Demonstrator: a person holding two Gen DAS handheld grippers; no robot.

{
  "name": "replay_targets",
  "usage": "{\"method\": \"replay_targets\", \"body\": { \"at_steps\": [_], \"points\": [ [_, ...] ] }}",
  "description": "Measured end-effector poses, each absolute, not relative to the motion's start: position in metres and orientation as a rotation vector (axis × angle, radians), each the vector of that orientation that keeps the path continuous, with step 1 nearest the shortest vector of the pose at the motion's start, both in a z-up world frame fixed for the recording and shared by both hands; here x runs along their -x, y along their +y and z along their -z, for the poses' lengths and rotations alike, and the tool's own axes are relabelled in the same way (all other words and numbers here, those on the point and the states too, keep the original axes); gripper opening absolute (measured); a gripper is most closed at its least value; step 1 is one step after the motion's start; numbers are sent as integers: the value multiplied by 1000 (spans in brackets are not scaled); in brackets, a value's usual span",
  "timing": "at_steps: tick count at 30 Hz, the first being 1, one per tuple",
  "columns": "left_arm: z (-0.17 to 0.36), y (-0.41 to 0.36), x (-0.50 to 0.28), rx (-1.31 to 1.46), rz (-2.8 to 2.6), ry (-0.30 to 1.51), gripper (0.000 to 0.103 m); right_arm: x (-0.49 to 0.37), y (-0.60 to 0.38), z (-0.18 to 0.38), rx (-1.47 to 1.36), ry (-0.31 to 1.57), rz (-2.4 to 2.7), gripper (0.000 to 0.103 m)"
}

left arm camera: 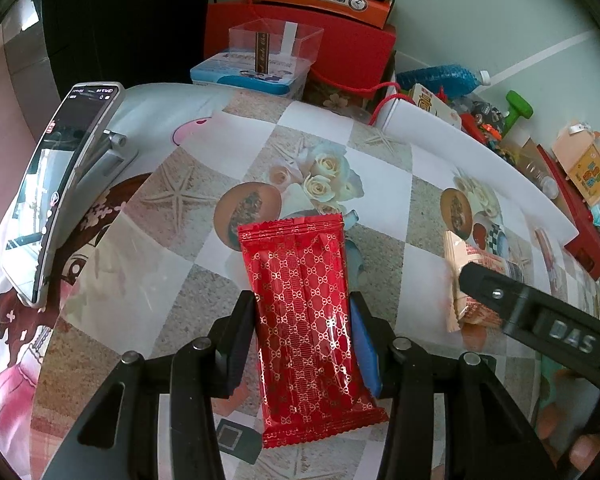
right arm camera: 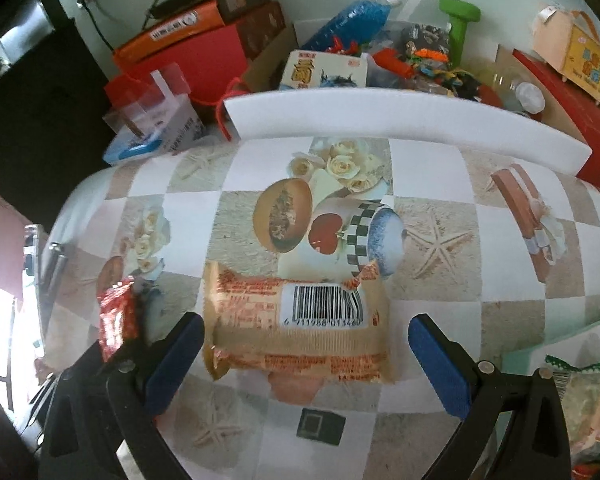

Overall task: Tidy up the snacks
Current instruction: 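Grasp the red wafer packet with the left tool while the right grasps the bread packet, then carry the wafer packet with the left tool while the right carries the bread packet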

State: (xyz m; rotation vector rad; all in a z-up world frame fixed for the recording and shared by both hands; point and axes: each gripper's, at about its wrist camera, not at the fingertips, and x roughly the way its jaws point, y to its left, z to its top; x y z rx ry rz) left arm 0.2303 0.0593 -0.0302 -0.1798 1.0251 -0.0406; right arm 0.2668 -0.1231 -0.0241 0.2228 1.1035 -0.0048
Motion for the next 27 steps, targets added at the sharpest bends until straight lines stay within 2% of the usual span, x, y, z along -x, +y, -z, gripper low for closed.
{"method": "replay_targets", "body": {
  "at_steps": [6,10,19,27],
  "points": [
    [31,61,-230,182,44,1023,48,-270,-121,30,-213,1114,21,103],
    [30,59,-229,171,44,1022,48,-266,-119,28,-224,1107,4,93],
    [30,60,-229,173,42,1024,48,-258,-118,22,-215,1092,-3,81],
    [29,62,-226,182,37,1035,48,-241,-123,12,-230,1068,-1,79]
  ]
}}
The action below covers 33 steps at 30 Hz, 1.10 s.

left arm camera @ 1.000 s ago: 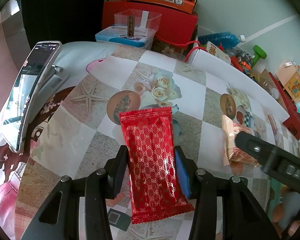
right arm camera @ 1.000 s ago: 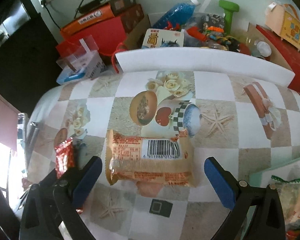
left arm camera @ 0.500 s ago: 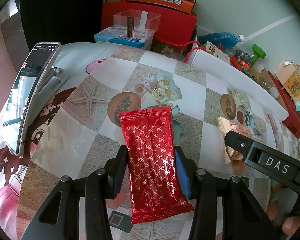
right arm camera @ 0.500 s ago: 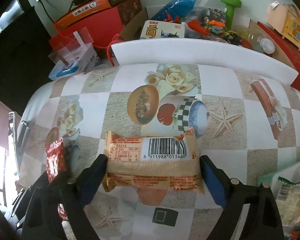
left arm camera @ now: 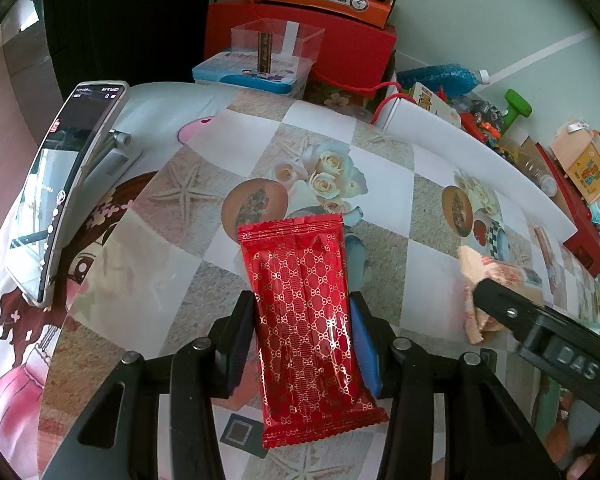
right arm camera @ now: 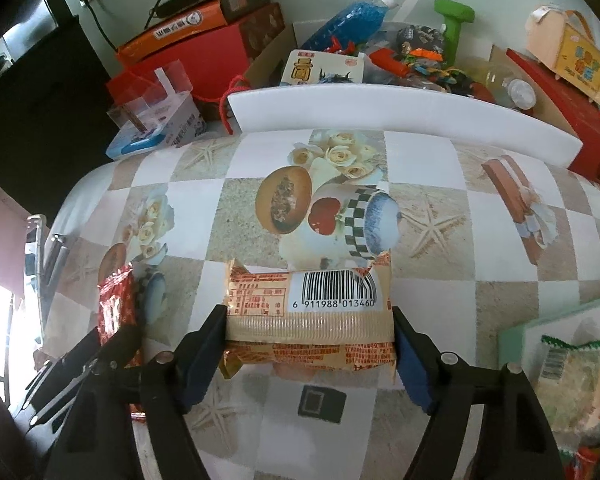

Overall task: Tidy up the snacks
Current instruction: 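Carry the wafer packet with the left tool while the right carries the bread packet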

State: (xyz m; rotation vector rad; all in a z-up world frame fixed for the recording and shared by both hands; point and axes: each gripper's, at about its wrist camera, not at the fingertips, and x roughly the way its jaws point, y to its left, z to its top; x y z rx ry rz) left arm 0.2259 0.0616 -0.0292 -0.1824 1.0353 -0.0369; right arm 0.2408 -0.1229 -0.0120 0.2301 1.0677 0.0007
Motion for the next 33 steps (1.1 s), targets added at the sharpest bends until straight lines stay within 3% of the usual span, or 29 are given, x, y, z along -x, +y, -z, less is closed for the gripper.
{"method": "replay_targets", "body": {
  "at_steps": [21,33],
  "points": [
    [-23,16,-178,212,206,1016,48,-97,-185,-49,-325,892,137,79],
    [-63,-70,-144,165,472,948,48,-45,-282,-61,-407,808,389,79]
  ]
}}
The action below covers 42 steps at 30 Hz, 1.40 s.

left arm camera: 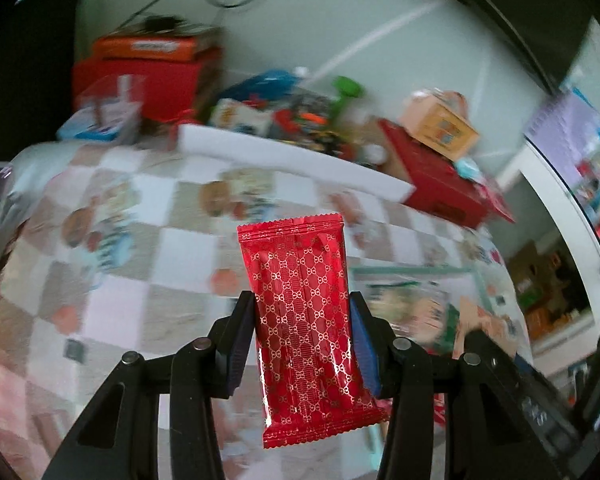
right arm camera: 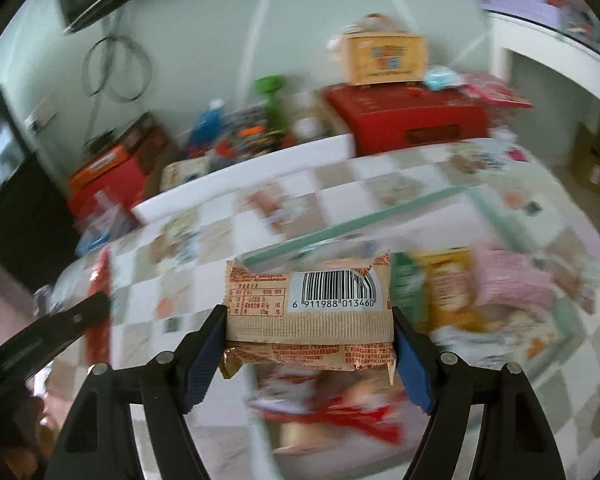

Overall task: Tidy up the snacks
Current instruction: 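Carry the wafer packet with the left tool while the right carries the bread packet, then open the left tool over the tray while the right tool releases the bread packet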

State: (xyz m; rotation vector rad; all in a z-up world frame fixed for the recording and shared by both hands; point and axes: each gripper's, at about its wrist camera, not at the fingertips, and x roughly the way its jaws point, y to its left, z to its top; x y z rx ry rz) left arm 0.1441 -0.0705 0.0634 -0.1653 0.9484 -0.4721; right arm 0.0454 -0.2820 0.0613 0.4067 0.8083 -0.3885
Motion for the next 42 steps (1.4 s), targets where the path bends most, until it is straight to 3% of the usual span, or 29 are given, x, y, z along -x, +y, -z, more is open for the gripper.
{"method": "replay_targets", "body": {
  "at_steps": [12,38,42],
  "points": [
    [-53,-164,-109,-8,648,961,48,-6,-358,-55,-508,793,561,79],
    [-23,-221,-96,-155,715,970,48,-24,-362,-26,-518,846,469,80],
    [-23,-221,-95,-143,716,981,55,-26,-361,-24,-514,855,461,81]
  ]
}}
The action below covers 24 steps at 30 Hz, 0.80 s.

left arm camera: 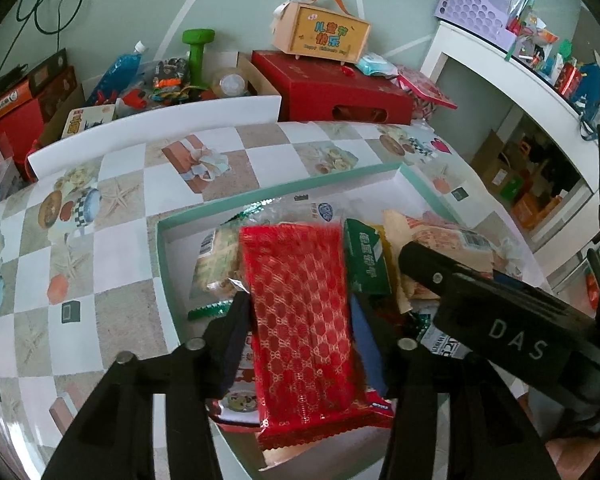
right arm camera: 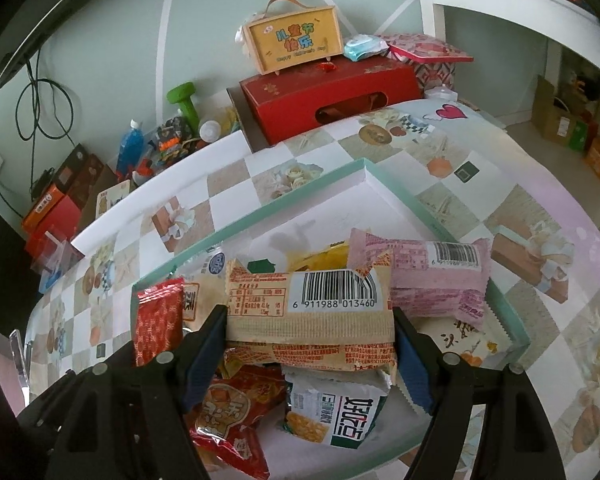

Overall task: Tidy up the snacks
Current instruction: 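Open the left tool over the tray while the right tool releases the bread packet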

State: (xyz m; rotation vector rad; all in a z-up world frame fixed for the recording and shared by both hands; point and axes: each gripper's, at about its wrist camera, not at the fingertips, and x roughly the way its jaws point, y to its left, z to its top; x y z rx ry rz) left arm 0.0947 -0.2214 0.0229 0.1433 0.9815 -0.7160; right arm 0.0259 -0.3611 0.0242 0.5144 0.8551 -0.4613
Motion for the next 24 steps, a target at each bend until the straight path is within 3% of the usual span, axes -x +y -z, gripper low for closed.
{"method": "replay_targets", "body": {
  "at_steps": [8,11,13,21,23,24],
  "points": [
    [-35,-215,-88,-148,697,965,63,-26,-360,-25,-516,858,430,82],
    [-43,-212,-85,-165,679,954,71,-23,-363,-26,-536,833,415,93],
    [-45,-207,-84,-167,658,961,76,-22,-363,-27,-533,830,413,95],
    [-44,-176,-97,-107,495,981,78,-16,-363,-32,-523,812,401,96],
    [-45,-165,-101,-84,435,965,100,-13,-363,-34,-520,802,400,100],
    [-46,-159,-102,-80,398,947,103,-12,-363,-35,-518,794,398,103]
  ]
}}
